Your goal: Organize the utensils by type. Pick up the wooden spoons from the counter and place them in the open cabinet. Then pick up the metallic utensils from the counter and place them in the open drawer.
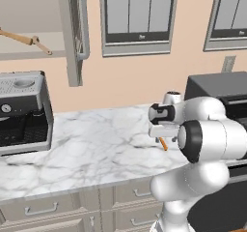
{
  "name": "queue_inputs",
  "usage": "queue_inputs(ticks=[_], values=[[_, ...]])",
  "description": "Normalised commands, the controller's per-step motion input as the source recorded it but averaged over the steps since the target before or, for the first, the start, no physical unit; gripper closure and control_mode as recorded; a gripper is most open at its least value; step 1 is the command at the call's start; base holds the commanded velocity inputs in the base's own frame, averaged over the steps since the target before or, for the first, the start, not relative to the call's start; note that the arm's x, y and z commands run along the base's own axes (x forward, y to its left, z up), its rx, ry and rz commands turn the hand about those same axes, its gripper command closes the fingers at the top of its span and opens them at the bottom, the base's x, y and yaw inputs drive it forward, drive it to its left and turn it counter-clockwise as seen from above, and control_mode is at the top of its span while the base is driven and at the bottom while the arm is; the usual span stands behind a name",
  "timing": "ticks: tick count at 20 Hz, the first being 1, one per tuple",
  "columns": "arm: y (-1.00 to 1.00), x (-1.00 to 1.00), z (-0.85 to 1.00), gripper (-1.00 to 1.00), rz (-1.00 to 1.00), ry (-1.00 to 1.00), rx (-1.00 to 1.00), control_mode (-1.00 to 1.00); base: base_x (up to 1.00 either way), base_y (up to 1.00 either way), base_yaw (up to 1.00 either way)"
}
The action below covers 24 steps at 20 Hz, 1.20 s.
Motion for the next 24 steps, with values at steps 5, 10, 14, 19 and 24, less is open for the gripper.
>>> queue_inputs(ticks=[5, 10, 14, 19, 24], values=[[0.0, 0.14, -0.18, -1.0, 0.0, 0.0, 0.0, -1.0, 0.0, 0.0, 0.0], [0.0, 0.12, -0.18, -1.0, 0.0, 0.0, 0.0, -1.0, 0.0, 0.0, 0.0], [0.0, 0.11, -0.23, -1.0, 0.0, 0.0, 0.0, -1.0, 0.0, 0.0, 0.0], [0.0, 0.1, -0.19, -1.0, 0.0, 0.0, 0.0, -1.0, 0.0, 0.0, 0.0], [0.0, 0.07, -0.19, -1.0, 0.0, 0.0, 0.0, -1.0, 0.0, 0.0, 0.0]])
